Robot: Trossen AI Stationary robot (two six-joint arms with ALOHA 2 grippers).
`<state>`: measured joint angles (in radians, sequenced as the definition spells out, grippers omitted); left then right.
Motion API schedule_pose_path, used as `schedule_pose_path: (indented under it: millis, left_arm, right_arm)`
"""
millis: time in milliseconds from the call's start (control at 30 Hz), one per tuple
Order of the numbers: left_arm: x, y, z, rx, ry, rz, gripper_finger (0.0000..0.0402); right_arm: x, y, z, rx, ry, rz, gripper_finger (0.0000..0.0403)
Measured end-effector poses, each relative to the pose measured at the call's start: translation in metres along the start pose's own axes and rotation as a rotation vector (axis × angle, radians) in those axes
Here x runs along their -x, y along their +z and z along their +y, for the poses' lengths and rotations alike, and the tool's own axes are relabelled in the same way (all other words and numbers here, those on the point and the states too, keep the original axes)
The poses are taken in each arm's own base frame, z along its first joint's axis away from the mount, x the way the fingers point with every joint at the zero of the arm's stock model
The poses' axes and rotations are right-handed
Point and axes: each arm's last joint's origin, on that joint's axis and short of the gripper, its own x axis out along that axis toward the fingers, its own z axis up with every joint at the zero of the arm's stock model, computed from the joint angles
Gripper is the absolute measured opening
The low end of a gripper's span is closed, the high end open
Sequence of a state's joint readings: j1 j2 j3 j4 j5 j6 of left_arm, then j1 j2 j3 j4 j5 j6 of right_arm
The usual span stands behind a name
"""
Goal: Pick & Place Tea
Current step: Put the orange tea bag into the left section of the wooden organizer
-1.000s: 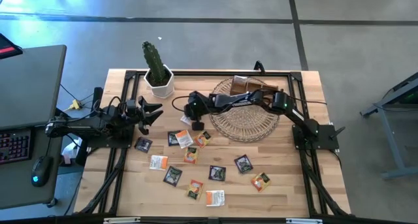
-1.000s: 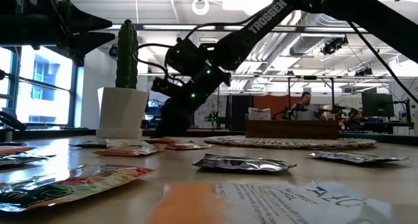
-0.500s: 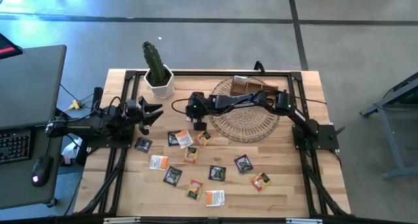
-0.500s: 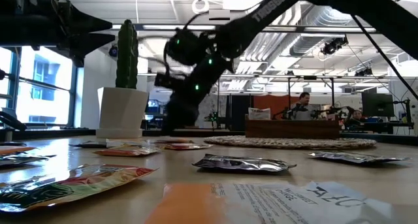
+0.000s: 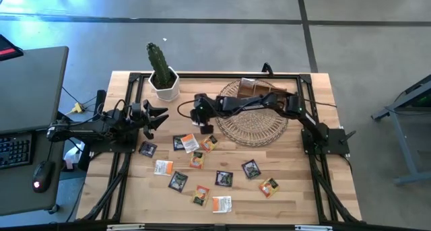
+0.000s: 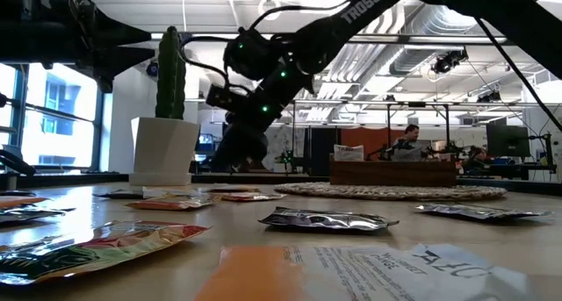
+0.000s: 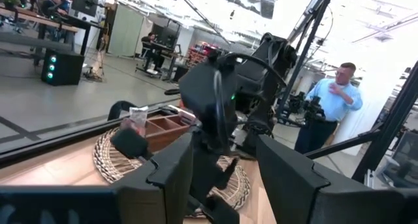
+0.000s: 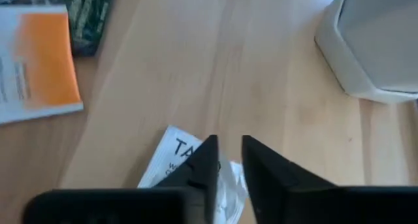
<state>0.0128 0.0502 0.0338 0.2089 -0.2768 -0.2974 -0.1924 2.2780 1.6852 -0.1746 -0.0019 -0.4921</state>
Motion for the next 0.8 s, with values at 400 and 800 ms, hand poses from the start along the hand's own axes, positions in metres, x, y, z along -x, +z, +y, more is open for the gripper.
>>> schedule_pose_path:
  millis: [400,800]
  left_arm:
    - [0.000,0.000,0.000,0.000,-0.001,0.002,0.0168]
    - [0.000,0.000,0.000,0.000,-0.005,0.004,0.0168]
  right_arm:
    - [-0.012,-0.024,-0.020,-0.246,0.019,0.023,0.0196]
    - [-0.027,-0.039,-0.016,-0.304,0.074,0.067,0.0146]
